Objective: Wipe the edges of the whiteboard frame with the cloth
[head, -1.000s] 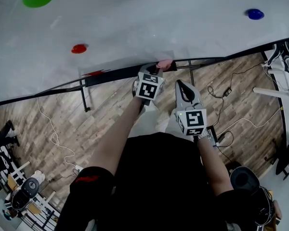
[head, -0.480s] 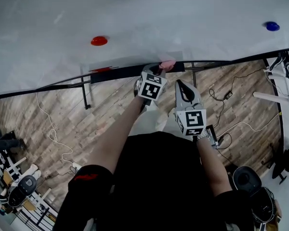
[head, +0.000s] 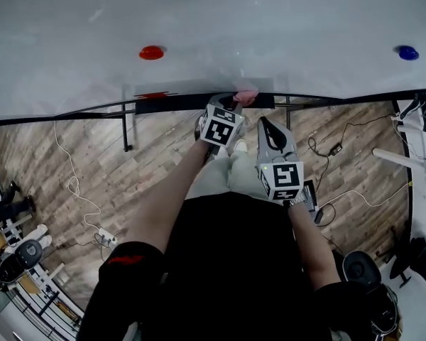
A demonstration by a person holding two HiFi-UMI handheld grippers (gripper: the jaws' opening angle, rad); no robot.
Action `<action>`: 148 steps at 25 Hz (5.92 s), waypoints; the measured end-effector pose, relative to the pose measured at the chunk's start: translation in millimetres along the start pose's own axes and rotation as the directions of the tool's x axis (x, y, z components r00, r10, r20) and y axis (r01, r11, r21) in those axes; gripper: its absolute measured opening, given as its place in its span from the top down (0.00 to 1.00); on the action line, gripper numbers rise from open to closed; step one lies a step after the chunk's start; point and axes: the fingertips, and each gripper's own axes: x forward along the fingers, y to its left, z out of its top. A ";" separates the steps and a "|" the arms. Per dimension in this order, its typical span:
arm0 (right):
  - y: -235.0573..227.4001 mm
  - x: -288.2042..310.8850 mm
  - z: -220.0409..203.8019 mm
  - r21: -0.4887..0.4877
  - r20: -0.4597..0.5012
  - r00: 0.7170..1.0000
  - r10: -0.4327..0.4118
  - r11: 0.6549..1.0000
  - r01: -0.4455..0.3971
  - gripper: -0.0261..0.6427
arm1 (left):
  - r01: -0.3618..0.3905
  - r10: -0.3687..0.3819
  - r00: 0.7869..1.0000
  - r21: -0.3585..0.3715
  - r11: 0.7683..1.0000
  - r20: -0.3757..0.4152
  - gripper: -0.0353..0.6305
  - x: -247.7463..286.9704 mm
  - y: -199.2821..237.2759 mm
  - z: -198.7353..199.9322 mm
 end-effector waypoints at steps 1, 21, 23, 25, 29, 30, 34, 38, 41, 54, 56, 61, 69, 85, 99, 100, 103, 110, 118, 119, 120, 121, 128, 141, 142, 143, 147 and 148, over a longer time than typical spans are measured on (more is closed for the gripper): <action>-2.0 1.2 -0.9 -0.006 -0.004 1.000 0.010 1.000 -0.010 0.96 | -0.006 0.006 1.000 0.000 1.000 -0.002 0.88 0.5 0.1 1.0; 20.0 16.6 6.5 -0.105 -0.036 0.993 0.111 0.988 -0.114 0.96 | -0.063 0.063 0.998 -0.036 0.997 -0.010 0.88 -22.5 29.6 -14.0; 24.2 19.3 9.9 -0.091 -0.029 0.996 0.088 0.992 -0.090 0.96 | -0.053 0.052 0.998 -0.039 0.998 -0.018 0.88 -26.7 32.6 -16.5; 30.5 22.0 12.6 -0.077 -0.024 0.997 0.071 0.994 -0.072 0.96 | -0.041 0.040 0.999 -0.039 0.998 -0.025 0.88 -31.4 36.9 -19.1; 44.4 26.2 13.6 -0.076 -0.026 0.998 0.062 0.995 -0.064 0.96 | -0.030 0.030 0.999 -0.022 0.999 -0.026 0.88 -35.4 46.3 -21.1; 48.0 26.6 12.8 -0.075 -0.030 0.998 0.062 0.995 -0.064 0.96 | -0.028 0.027 0.999 -0.022 0.999 -0.029 0.88 -36.4 47.2 -22.5; 56.2 28.1 8.8 -0.070 -0.037 0.998 0.060 0.996 -0.062 0.96 | -0.023 0.023 0.999 -0.019 1.000 -0.032 0.88 -39.0 50.3 -24.5; 62.3 31.1 12.3 -0.066 -0.033 0.998 0.053 0.996 -0.055 0.96 | -0.022 0.022 0.999 -0.010 1.000 -0.031 0.88 -44.0 56.9 -26.9; 67.5 34.8 12.7 -0.062 -0.035 0.998 0.047 0.997 -0.049 0.96 | -0.021 0.020 0.999 -0.011 1.000 -0.039 0.88 -48.3 63.1 -29.8; 93.0 45.0 9.3 -0.035 -0.053 0.998 0.037 0.999 -0.039 0.96 | -0.009 0.009 0.999 -0.010 1.000 -0.050 0.88 -63.4 83.7 -39.5; 96.9 47.3 8.5 -0.032 -0.057 0.998 0.033 0.999 -0.035 0.96 | -0.006 0.006 0.999 -0.003 1.000 -0.046 0.88 -64.3 87.0 -39.9; 109.5 52.1 7.8 -0.032 -0.063 0.997 0.036 0.999 -0.038 0.96 | 0.000 0.000 0.999 -0.008 1.000 -0.055 0.88 -69.3 93.5 -45.1; 122.2 56.9 13.7 -0.030 -0.062 0.998 0.025 0.999 -0.026 0.96 | 0.018 -0.017 0.998 0.009 1.000 -0.058 0.88 -76.7 100.5 -46.2; 161.8 75.2 19.6 -0.011 -0.052 0.999 0.001 1.000 -0.002 0.96 | 0.039 -0.037 0.998 0.021 0.999 -0.059 0.88 -100.1 126.9 -57.7; 184.7 90.9 18.1 0.017 -0.044 0.999 -0.013 1.000 0.014 0.96 | 0.031 -0.029 0.998 0.031 0.999 -0.060 0.88 -116.8 150.3 -67.9; 184.9 91.4 18.5 0.017 -0.042 0.999 -0.015 1.000 0.016 0.96 | 0.029 -0.028 0.998 0.029 0.999 -0.057 0.88 -116.7 151.6 -69.3; 184.0 92.6 21.0 0.017 -0.039 0.999 -0.026 1.000 0.027 0.96 | 0.031 -0.029 0.998 0.033 0.999 -0.052 0.88 -118.7 154.9 -70.0; 183.4 95.2 25.8 0.016 -0.033 0.998 -0.052 0.999 0.052 0.96 | 0.032 -0.030 0.998 0.027 0.999 -0.054 0.88 -125.3 163.9 -72.1; 192.5 96.4 27.3 0.011 -0.024 0.997 -0.068 0.998 0.068 0.96 | 0.018 -0.018 0.999 0.014 1.000 -0.044 0.88 -132.8 180.3 -83.0; 193.5 97.0 27.9 0.011 -0.022 0.997 -0.068 0.998 0.068 0.96 | 0.018 -0.018 0.999 0.016 1.000 -0.046 0.88 -135.0 181.5 -82.6; 193.8 97.0 28.2 0.011 -0.021 0.997 -0.068 0.998 0.068 0.96 | 0.018 -0.017 0.999 0.020 1.000 -0.048 0.88 -137.7 182.0 -81.4; 193.5 96.5 28.2 0.012 -0.020 0.998 -0.068 0.998 0.068 0.96 | 0.017 -0.016 0.999 0.023 1.000 -0.049 0.88 -139.7 181.9 -80.3; 191.2 98.8 32.6 0.000 -0.020 1.000 -0.019 1.000 0.019 0.96 | -0.007 0.007 0.998 0.005 1.000 -0.055 0.88 -140.8 185.5 -83.3; 186.0 108.9 33.8 -0.038 -0.036 0.992 0.121 0.992 -0.122 0.96 | -0.063 0.062 0.996 -0.011 0.998 -0.066 0.88 -140.8 187.3 -81.8; 184.8 109.3 33.2 -0.040 -0.037 0.991 0.126 0.991 -0.127 0.96 | -0.064 0.064 0.996 -0.010 0.998 -0.065 0.88 -140.5 187.3 -81.9; 183.1 109.6 33.0 -0.042 -0.036 0.991 0.130 0.990 -0.131 0.96 | -0.066 0.065 0.996 -0.008 0.998 -0.064 0.88 -140.2 187.0 -81.9; 178.0 108.5 32.6 -0.046 -0.033 0.989 0.147 0.988 -0.148 0.96 | -0.075 0.074 0.995 -0.011 0.997 -0.061 0.88 -139.8 185.8 -80.6; 178.2 107.7 32.0 -0.049 -0.034 0.988 0.153 0.987 -0.154 0.96 | -0.077 0.076 0.995 -0.012 0.997 -0.061 0.88 -139.9 185.4 -80.6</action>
